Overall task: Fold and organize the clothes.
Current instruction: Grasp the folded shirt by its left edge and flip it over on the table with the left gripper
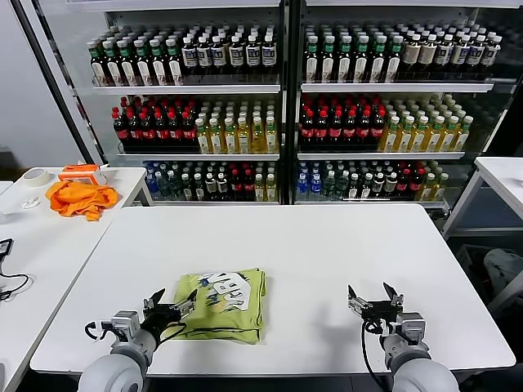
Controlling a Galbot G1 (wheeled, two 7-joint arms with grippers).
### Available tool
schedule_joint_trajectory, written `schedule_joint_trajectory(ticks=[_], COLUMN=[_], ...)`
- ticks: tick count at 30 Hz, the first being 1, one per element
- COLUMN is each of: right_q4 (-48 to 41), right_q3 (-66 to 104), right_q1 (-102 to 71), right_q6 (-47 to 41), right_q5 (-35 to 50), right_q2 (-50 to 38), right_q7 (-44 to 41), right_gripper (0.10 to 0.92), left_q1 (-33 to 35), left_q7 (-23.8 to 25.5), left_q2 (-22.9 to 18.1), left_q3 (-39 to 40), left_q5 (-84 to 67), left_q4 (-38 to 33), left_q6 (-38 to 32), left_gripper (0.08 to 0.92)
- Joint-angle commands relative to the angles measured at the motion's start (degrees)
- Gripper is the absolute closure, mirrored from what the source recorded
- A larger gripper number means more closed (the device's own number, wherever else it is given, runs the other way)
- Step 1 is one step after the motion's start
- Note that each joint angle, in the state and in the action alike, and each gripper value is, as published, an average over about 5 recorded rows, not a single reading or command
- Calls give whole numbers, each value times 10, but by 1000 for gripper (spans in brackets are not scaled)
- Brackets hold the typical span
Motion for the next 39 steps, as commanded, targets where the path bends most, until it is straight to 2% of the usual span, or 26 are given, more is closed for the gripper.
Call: schedule_joint_trajectory(ticks=[1,7,12,28,31,34,36,39], right_q4=[-3,-5,-8,-9,-9,-12,-14,-15], right_q3=[-2,-7,-11,-9,-6,-6,-7,-9], right_q1=[1,6,13,17,17,20,23,26], right_q6=[0,0,0,1,1,1,1,1], right_q5=[0,0,0,1,2,2,2,3], right_q2=[0,-1,-1,-6,-7,-9,-9,-12], right_q7=[0,0,-1,-1,-1,-3,-3,-3], right_gripper=[203,203,203,203,203,203,203,203], left_q1=[-6,-2,11,5,7,8,10,35], left_q7=[19,26,64,56,43,23,12,7], left_q2=[-2,-6,-18,-21,7,55,94,169], left_q3=[-5,-4,5,-1,-18,-51,-88,-179], left_q5=[9,11,12,27,32,13,-19,-74], left_q4=[50,56,60,53,19,-22,-38,-43], left_q6=[-23,-26,-41,-50,-45,-30,-14,15], left_gripper=[177,177,207,657,744,830,881,908])
